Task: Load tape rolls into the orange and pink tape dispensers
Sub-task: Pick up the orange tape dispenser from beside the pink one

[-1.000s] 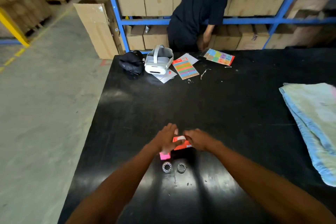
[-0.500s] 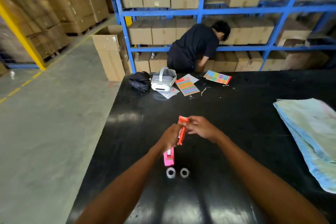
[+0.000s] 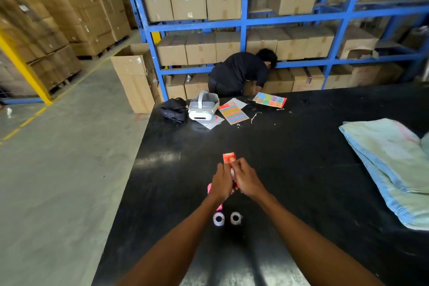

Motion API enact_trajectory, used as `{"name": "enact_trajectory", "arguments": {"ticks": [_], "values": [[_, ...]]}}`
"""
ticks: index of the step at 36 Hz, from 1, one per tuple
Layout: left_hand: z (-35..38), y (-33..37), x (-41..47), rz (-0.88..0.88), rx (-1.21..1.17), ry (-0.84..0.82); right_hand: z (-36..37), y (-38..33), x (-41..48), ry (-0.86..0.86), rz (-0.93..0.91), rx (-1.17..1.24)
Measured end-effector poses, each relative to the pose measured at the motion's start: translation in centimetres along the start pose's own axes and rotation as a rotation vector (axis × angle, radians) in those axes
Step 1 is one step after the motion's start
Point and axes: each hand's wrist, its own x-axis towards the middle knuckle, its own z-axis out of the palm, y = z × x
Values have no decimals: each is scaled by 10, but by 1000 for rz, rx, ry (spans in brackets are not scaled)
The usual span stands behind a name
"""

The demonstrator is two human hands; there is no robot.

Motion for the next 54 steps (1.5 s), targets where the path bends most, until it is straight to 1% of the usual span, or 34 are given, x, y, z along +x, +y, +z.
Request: {"name": "enact_trajectory", "arguments": {"ticks": [2,5,10,13,17,21,23,25,27,30,35,37,39,42,45,49,54], "values": [[0,0,-6,17,8,-4,3,-1,-5,30,6,-15],[0,-4,-9,42,55,38,9,1,-6,51,19,-37],[0,-10,-10,-8,71,125,19,2,-10,100,52,-51],[-1,-10,-12,-13,64,145,24,-1,-13,130,61,-69],[-2,-9,-12,-26,61,124,25,-1,-14,152,77,-107],[0,-13,-10,-44,103,84,17,-2,-11,79,116,-230],[4,-16,-7,-49,121,76,16,2,-7,78,126,-285],[8,-15,-4,-60,85,63,15,4,-3,107,148,-259],[10,-11,-3,-64,27,56,14,7,0,113,182,-160],[10,-6,0,-39,38,51,8,8,2,89,197,-50],[3,-5,10,-93,91,125,-7,15,12,212,214,-180],[-4,-9,15,-109,92,129,-15,18,17,146,220,-113],[-8,-16,19,-116,75,116,-20,24,23,54,192,-17],[-11,-22,25,-128,97,105,-24,39,33,-30,156,102],[-13,-19,23,-121,139,95,-25,52,36,-105,137,130],[-8,-22,23,-143,146,99,-24,63,38,-103,149,152],[2,-29,27,-108,220,81,-23,78,40,-131,168,210]]}}
